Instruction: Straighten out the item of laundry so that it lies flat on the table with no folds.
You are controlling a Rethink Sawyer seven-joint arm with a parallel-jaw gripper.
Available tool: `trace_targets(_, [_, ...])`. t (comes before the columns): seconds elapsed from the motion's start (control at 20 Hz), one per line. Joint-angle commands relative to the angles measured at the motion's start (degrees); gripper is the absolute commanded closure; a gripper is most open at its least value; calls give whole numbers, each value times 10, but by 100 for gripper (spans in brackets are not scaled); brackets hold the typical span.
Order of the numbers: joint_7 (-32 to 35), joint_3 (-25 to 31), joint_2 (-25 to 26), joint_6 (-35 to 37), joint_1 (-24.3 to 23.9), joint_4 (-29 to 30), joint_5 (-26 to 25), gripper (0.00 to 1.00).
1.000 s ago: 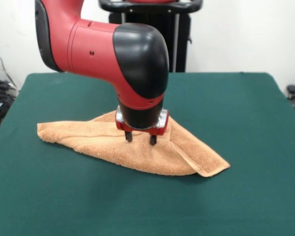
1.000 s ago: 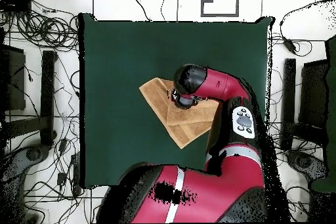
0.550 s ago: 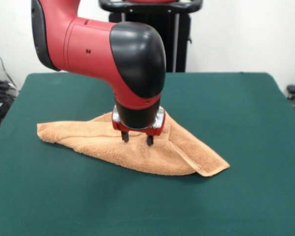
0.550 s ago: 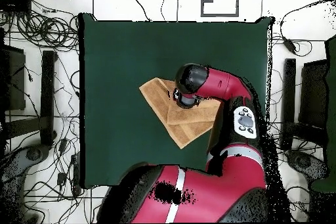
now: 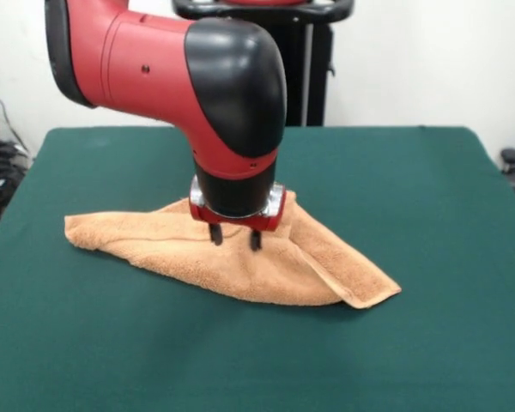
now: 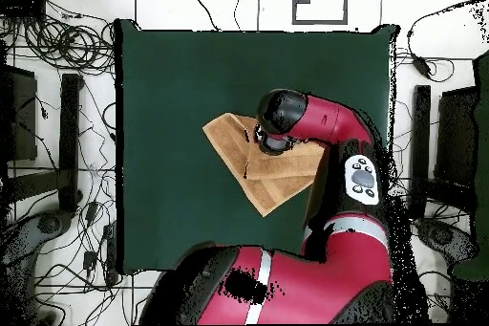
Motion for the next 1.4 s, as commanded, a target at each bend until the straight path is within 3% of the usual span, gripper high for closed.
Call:
trace_targets(0.05, [59, 40, -7, 38, 6, 29, 10, 100])
trace_targets(0.7, [55, 60, -1, 7, -4, 28, 21, 100])
trace_targets(0.9, [39, 53, 4, 3, -6, 8, 5, 100])
trace_targets(1.25, [-44, 18, 128, -78, -11, -233, -111, 100])
trace_targets(1.4, [-107, 39, 192, -103, -17, -354, -167, 100])
